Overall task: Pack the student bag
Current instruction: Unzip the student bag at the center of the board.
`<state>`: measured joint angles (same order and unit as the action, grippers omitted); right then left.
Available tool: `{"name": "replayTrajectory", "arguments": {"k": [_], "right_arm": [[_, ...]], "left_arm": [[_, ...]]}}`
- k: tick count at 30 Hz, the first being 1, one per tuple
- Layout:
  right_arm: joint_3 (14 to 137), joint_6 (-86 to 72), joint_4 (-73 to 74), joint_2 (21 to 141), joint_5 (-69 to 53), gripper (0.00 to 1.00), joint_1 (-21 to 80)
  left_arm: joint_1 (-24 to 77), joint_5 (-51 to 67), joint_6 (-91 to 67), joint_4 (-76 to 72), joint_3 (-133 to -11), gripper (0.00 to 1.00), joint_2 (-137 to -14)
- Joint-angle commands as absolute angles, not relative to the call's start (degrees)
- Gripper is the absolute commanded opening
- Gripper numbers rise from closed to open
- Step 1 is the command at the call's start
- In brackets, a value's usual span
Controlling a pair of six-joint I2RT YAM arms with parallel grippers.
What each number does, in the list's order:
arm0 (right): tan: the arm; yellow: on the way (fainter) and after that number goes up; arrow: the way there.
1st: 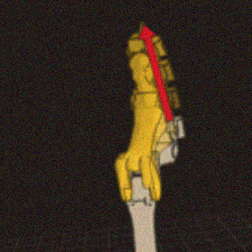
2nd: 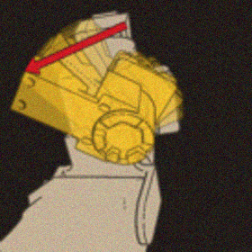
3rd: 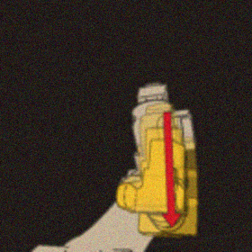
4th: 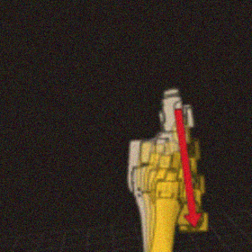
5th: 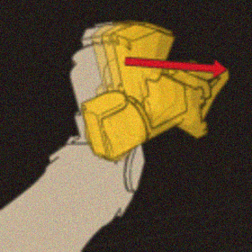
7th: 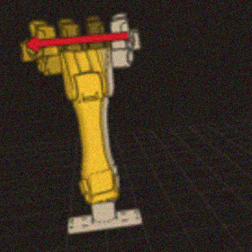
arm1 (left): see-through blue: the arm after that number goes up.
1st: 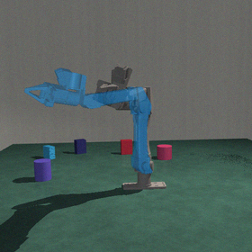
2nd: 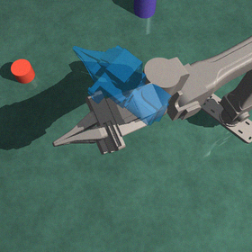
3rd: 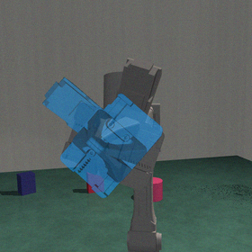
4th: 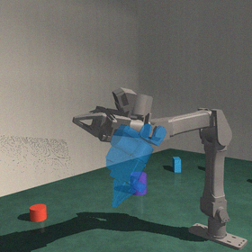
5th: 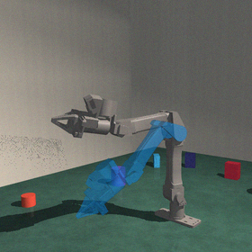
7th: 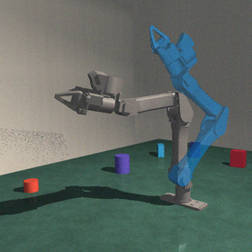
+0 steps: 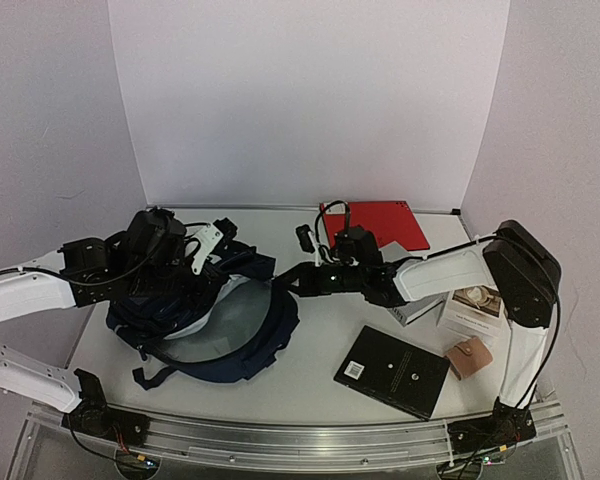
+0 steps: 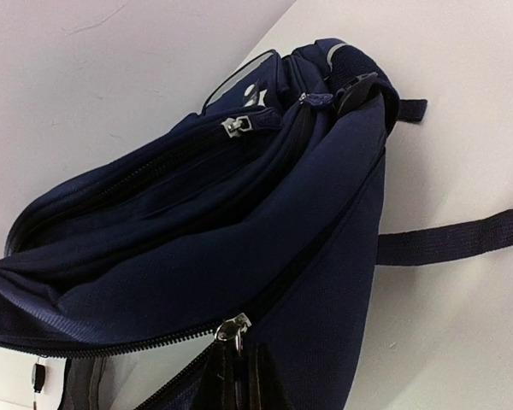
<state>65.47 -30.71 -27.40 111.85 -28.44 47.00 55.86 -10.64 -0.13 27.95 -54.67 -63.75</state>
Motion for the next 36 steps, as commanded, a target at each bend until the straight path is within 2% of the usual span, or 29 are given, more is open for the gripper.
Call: {"name": "replayTrajectory", "arguments": {"k": [1, 9, 19, 36], "right_arm": [[70.66, -28.3, -24.52, 114.26, -26.53, 0.0, 45.91], [78.94, -25.83, -24.61, 121.49, -39.82, 0.0, 42.33], [86.64, -24.51, -24.3, 129.22, -52.55, 0.0, 39.27], [95.61, -26.37, -24.17, 137.71, -46.04, 0.0, 39.31]], "left_arm": [[55.39, -5.86, 0.79, 29.08, -64.17, 0.0, -61.78], [54.69, 1.29, 3.48, 35.35, -73.2, 0.0, -64.08], [53.25, 7.76, 5.62, 37.7, -78.83, 0.0, -65.64], [52.56, 14.04, 6.05, 38.08, -81.73, 0.0, -68.05]]}}
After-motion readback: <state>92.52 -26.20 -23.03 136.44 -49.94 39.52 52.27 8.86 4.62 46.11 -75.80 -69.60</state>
